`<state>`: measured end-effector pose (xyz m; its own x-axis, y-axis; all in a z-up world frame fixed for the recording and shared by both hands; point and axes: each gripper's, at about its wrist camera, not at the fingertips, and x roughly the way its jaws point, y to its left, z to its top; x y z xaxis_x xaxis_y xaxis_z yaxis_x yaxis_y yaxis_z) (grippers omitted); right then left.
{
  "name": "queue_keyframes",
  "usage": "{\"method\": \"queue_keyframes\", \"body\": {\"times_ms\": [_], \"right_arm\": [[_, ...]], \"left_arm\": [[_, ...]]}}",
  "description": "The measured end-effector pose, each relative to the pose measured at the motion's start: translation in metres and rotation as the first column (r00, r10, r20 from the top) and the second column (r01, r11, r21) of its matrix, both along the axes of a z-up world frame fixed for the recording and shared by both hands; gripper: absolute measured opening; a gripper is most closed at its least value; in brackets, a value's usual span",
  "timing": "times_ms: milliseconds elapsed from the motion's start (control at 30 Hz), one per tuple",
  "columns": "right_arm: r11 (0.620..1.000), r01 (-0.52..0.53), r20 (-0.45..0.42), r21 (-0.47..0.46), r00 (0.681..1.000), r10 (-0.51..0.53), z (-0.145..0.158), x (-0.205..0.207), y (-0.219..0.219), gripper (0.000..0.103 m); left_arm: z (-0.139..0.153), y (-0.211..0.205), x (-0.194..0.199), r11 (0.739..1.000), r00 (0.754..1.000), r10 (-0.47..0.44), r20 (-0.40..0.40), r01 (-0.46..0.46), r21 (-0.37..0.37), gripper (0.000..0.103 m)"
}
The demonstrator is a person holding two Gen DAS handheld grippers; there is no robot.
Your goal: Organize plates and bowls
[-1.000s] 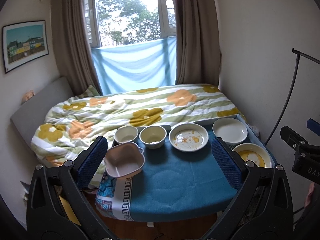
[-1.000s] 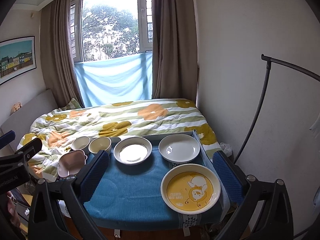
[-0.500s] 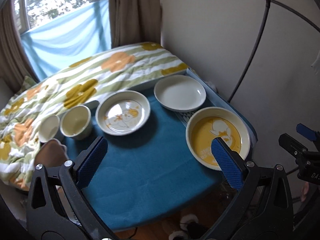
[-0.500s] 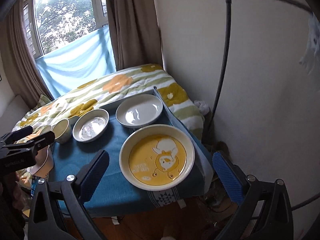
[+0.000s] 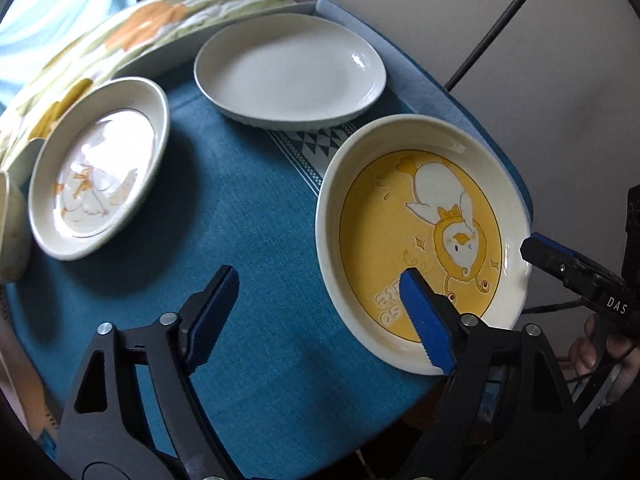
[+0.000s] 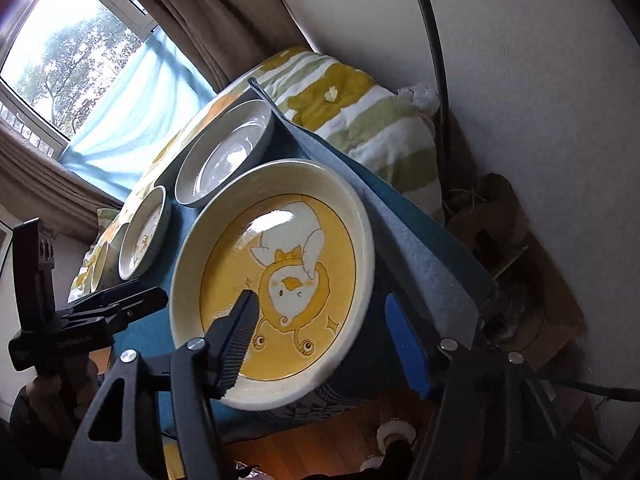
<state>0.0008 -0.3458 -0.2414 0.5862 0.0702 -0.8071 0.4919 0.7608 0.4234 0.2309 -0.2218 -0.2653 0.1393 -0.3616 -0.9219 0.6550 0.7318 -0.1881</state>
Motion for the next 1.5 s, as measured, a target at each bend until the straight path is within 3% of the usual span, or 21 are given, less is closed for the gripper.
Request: {"method": "queue_keyframes", "body": {"times_ms": [100, 200, 367, 533, 833, 1067, 1300, 1500], "right_arm": [[1.000, -0.008, -0.009, 0.011, 1.000, 0.008, -0.005, 0.004, -0.010, 0.049], [1.000, -0.024, -0.006, 0.019, 1.000, 0.024, -0.008, 0.011, -0.019, 0.036], [0.999, -0.040, -0.010, 0.033, 0.999, 0.041, -0.016, 0.021, -0.027, 0.025], [0.998, -0.049, -0.015, 0.039, 0.999, 0.050, -0.020, 0.024, -0.033, 0.015], [0.996, -0.089, -0.029, 0.007, 0.996, 0.089, -0.017, 0.029, -0.031, 0.015], [0.989, -0.135, -0.014, -0.058, 0.991, 0.135, -0.005, 0.031, -0.023, 0.015], [0.965, -0.234, 0.013, -0.117, 0.971, 0.238, 0.027, 0.044, -0.001, 0.015], [0.909, -0.389, 0.043, -0.152, 0.916, 0.399, 0.060, 0.072, 0.043, 0.015]], "left_arm": [[-0.011, -0.007, 0.006, 1.000, 0.999, -0.005, -0.048, 0.006, 0.004, 0.068], [-0.020, -0.010, 0.011, 1.000, 0.997, -0.009, -0.083, 0.009, 0.004, 0.064], [-0.029, -0.014, 0.018, 1.000, 0.993, -0.001, -0.121, 0.003, 0.016, 0.028], [-0.039, -0.017, 0.020, 1.000, 0.989, -0.017, -0.145, 0.018, 0.005, 0.017], [-0.039, -0.021, 0.012, 0.999, 0.997, -0.033, -0.071, 0.035, 0.035, 0.017], [-0.018, -0.012, 0.005, 1.000, 1.000, -0.017, -0.019, 0.017, 0.008, 0.017], [0.022, 0.028, -0.007, 0.996, 0.996, 0.086, 0.028, -0.085, -0.037, 0.017], [0.066, 0.095, -0.018, 0.970, 0.967, 0.240, 0.080, -0.235, -0.068, 0.017]]}}
